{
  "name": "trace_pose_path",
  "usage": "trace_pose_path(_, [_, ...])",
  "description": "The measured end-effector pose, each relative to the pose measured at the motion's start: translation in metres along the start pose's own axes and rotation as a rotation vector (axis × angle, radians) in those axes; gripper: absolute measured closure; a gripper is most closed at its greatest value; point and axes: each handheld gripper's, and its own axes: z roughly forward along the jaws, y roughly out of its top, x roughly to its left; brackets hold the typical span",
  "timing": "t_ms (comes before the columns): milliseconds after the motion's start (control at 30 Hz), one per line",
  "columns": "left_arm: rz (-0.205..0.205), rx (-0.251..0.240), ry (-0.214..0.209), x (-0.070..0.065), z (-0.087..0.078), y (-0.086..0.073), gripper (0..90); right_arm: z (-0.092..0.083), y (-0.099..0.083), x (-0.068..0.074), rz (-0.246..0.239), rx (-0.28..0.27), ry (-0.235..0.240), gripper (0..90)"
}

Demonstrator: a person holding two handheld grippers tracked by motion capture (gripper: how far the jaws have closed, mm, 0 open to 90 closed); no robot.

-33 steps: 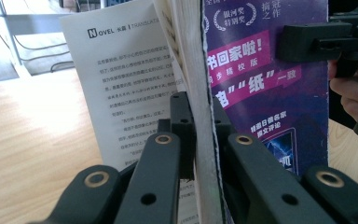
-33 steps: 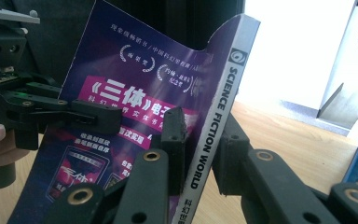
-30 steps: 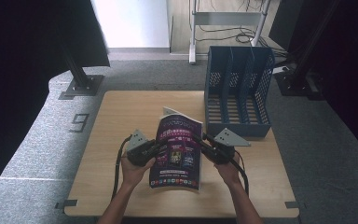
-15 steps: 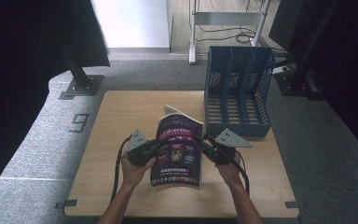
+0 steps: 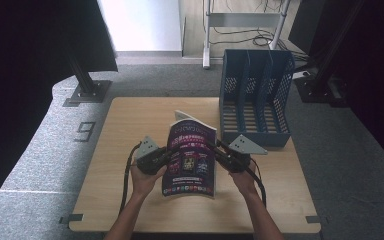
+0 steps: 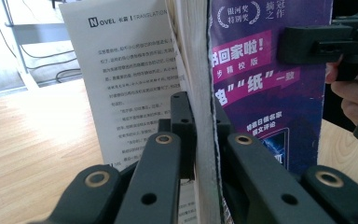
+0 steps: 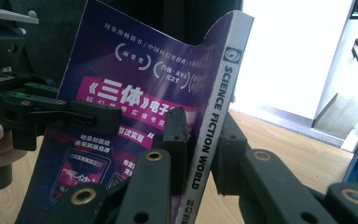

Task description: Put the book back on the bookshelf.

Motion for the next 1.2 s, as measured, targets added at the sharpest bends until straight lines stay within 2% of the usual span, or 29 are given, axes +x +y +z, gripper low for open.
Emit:
trace_pose_path(267, [-0.018,-0.011,0.009,0.018,0.012,0.008,86.2,0.016,0.007,-0.006,-0.021,-0.003,-0.031,76.9])
trace_pose_path(400, [-0.011,-0.005,0.011,0.017,0.01,0.007,86.1,0.019,0.006,-0.005,-0.029,-0.014,-0.028,77.2])
trace_pose_path(600, [-0.006,-0.01,0.005,0.012,0.003,0.0,85.1,0.011,-0.001,-0.001,-0.026,-0.031,-0.019,78.2])
trace_pose_path(733, [-0.003,-0.018,-0.001,0.011,-0.003,-0.002,80.8,0.004,-0.002,0.003,-0.034,-0.045,0.001,78.6])
trace_pose_path(1133, [0.009,-0.018,0.028,0.012,-0.006,-0.003,63.9,-0.01,-0.006,0.012,-0.043,-0.08,0.05,79.9])
trace_pose_path(1200, [0.012,-0.009,0.041,0.012,-0.004,-0.002,55.4,-0.013,-0.007,0.013,-0.051,-0.087,0.06,80.0])
